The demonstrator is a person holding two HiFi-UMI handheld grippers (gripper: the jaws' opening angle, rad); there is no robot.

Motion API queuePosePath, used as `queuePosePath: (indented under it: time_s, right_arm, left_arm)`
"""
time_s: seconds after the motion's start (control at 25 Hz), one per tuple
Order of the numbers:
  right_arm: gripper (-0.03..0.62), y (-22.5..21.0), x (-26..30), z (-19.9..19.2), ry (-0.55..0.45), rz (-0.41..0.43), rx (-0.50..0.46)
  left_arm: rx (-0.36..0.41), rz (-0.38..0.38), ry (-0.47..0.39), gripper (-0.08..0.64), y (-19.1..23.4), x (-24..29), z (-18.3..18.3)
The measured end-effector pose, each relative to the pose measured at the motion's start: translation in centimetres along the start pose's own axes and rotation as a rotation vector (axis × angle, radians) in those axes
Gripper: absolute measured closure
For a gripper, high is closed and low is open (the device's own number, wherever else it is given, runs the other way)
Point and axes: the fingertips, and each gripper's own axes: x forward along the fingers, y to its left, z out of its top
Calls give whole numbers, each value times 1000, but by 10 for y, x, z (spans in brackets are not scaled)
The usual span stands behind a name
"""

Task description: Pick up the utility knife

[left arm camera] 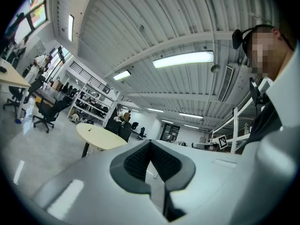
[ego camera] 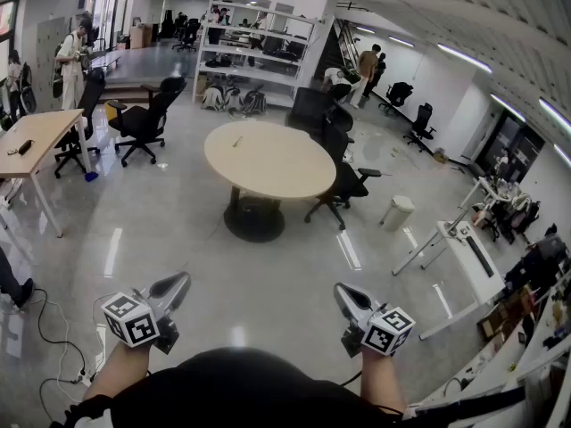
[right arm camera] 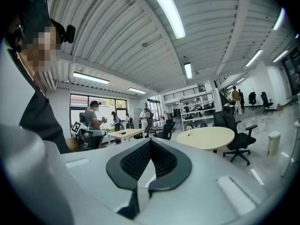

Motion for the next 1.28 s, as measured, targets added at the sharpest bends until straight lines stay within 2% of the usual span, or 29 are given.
queuePosePath:
  time_s: [0.4,0.6,1.0,1.28]
  right_arm:
    - [580,-10,-2,-3,-1,3,2]
    - [578,-27,-13,-3,-4,1,35]
    - [578,-65,-50,-9,-16,4,55]
    - [578,-93,-85,-34,-6,-10,97]
  left_arm:
    - [14,-10,9,568,-3,12,-4]
    - [0,-15,11,568,-12,28,-10]
    - [5,-41,42,568,-47,73,-30]
    - [0,-76,110,568,-82,109,-63]
